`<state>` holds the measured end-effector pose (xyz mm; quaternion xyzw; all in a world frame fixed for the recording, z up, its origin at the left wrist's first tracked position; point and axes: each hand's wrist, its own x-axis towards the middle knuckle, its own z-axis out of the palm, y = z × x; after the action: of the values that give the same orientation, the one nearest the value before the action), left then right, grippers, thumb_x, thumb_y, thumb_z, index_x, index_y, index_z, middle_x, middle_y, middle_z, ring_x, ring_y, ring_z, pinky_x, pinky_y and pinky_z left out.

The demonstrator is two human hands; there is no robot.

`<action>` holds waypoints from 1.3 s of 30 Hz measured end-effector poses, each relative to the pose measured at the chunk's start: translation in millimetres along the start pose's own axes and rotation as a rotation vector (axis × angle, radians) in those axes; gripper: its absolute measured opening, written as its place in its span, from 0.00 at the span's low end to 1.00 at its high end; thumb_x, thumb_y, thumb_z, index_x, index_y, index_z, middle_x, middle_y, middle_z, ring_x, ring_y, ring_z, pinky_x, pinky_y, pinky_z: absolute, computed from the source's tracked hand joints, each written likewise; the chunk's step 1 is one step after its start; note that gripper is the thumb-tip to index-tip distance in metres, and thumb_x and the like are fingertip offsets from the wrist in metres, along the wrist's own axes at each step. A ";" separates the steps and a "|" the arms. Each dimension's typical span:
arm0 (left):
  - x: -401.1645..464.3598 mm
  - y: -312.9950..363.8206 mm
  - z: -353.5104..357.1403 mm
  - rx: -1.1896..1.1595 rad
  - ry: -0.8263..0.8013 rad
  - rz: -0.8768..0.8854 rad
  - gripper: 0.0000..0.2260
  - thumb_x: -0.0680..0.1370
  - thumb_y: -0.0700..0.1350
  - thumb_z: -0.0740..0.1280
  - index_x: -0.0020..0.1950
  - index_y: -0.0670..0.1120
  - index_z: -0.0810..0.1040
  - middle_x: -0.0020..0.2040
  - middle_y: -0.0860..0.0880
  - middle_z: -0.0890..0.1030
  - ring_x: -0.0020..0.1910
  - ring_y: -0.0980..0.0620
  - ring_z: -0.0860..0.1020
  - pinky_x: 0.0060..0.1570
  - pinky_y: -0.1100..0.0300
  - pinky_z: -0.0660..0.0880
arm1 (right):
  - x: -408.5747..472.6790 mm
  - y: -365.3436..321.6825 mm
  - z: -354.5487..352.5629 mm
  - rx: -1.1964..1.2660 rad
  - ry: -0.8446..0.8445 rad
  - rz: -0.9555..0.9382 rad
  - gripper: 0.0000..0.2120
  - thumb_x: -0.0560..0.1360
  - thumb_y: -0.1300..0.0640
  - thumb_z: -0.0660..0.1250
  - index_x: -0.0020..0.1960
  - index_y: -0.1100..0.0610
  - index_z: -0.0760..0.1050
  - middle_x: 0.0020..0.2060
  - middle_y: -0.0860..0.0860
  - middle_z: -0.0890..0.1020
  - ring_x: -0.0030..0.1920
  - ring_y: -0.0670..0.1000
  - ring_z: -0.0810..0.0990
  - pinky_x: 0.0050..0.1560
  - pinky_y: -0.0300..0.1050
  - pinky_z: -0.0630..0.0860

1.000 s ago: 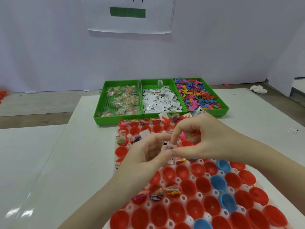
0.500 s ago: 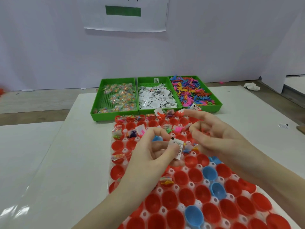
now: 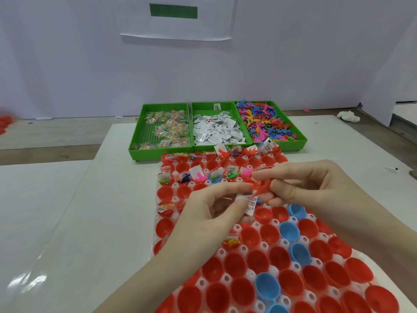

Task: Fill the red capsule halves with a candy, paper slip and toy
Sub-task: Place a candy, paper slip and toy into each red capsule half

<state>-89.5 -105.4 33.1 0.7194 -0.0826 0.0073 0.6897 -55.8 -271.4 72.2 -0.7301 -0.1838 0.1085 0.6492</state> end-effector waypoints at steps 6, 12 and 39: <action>-3.9 7.3 -3.6 -0.029 -0.125 0.053 0.16 0.75 0.32 0.64 0.54 0.52 0.78 0.43 0.45 0.83 0.40 0.58 0.82 0.42 0.71 0.75 | 1.8 -3.7 6.3 -0.242 0.017 -0.125 0.13 0.67 0.71 0.70 0.45 0.55 0.81 0.31 0.50 0.81 0.30 0.47 0.81 0.35 0.36 0.79; -5.4 0.4 -2.2 0.043 -0.087 0.081 0.17 0.75 0.33 0.65 0.55 0.55 0.75 0.46 0.54 0.82 0.42 0.58 0.82 0.45 0.67 0.77 | 2.5 6.2 16.0 -0.555 0.082 -0.290 0.17 0.66 0.69 0.72 0.44 0.48 0.80 0.32 0.47 0.81 0.36 0.46 0.80 0.40 0.41 0.78; 0.5 -17.2 -10.0 0.285 -0.169 0.174 0.18 0.75 0.34 0.66 0.55 0.57 0.73 0.38 0.56 0.79 0.39 0.58 0.81 0.44 0.64 0.78 | 7.1 24.5 16.7 -0.592 -0.001 -0.061 0.14 0.71 0.62 0.70 0.37 0.42 0.74 0.33 0.43 0.82 0.37 0.41 0.79 0.44 0.40 0.77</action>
<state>-85.8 -94.9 16.6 0.7980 -0.2006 0.0181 0.5681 -52.9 -255.5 46.3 -0.8818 -0.2299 0.0309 0.4108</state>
